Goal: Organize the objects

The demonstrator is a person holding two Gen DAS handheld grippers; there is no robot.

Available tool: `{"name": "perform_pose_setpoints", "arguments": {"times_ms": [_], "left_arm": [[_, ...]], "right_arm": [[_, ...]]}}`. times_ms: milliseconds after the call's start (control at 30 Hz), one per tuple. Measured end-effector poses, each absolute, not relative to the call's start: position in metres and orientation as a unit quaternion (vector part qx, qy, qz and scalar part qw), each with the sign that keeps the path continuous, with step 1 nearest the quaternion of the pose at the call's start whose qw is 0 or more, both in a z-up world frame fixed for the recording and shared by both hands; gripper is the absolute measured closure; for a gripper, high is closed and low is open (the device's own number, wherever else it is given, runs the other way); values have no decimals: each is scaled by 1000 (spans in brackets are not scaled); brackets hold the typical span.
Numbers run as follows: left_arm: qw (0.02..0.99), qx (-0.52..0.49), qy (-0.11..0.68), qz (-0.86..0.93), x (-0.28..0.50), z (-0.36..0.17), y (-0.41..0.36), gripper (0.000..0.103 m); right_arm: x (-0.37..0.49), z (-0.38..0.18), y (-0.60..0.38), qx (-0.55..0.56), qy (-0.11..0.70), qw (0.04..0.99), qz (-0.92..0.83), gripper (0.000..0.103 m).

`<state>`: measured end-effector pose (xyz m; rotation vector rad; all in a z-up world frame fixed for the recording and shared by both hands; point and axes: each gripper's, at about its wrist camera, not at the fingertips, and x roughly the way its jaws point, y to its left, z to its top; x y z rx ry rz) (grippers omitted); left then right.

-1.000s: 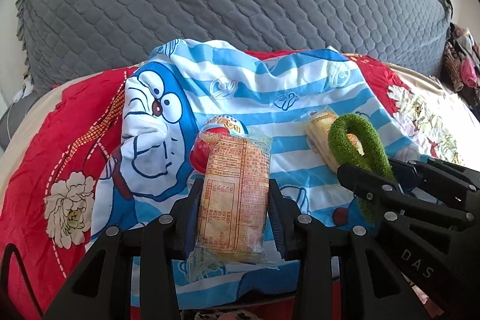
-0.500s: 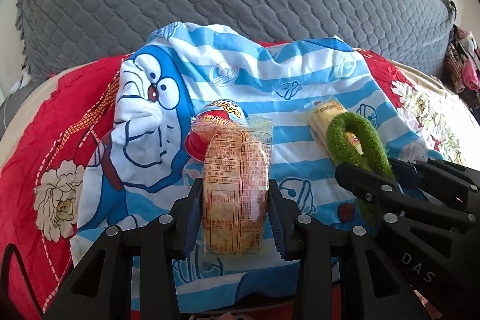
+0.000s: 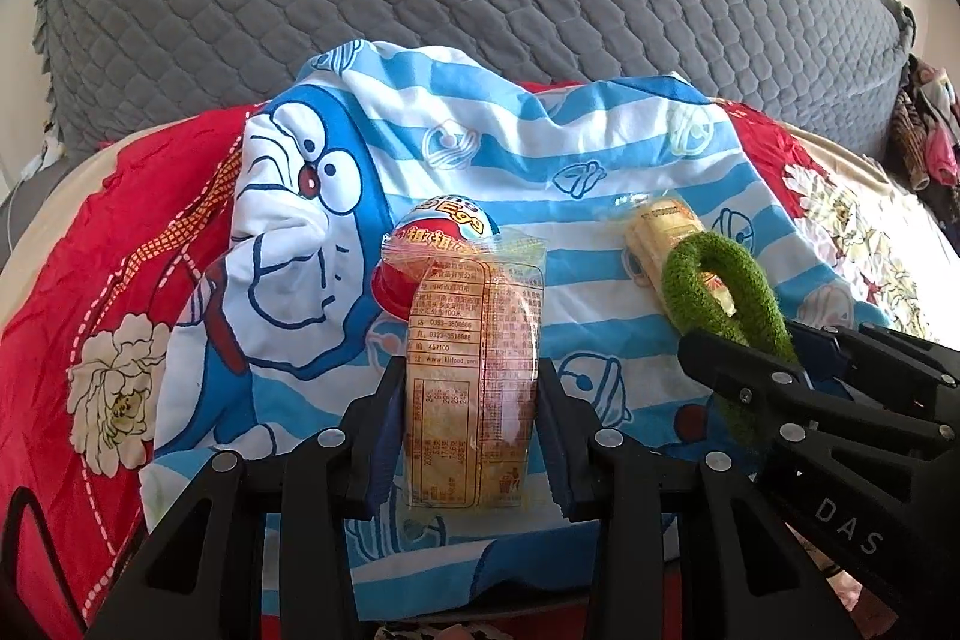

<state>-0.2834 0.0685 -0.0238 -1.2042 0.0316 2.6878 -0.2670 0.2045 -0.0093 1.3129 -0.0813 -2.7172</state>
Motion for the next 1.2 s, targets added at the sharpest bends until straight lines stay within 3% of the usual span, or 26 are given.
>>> {"name": "perform_pose_setpoints", "arguments": {"times_ms": [467, 533, 733, 1000, 1200], "left_arm": [[89, -421, 14, 903, -279, -30, 61, 48], [89, -420, 16, 903, -276, -28, 60, 40], [77, -418, 13, 905, -273, -24, 56, 30], [71, -424, 10, 903, -266, -21, 49, 27], [69, -420, 12, 905, -258, -12, 48, 26]], "right_arm": [[-261, -14, 205, 445, -22, 57, -893, 56], [-261, -14, 206, 447, -23, 58, -892, 54], [-257, -12, 207, 449, -24, 56, -891, 52], [-251, -2, 209, 445, -23, 53, -894, 45], [-245, 8, 210, 441, -17, 54, -896, 30]]}}
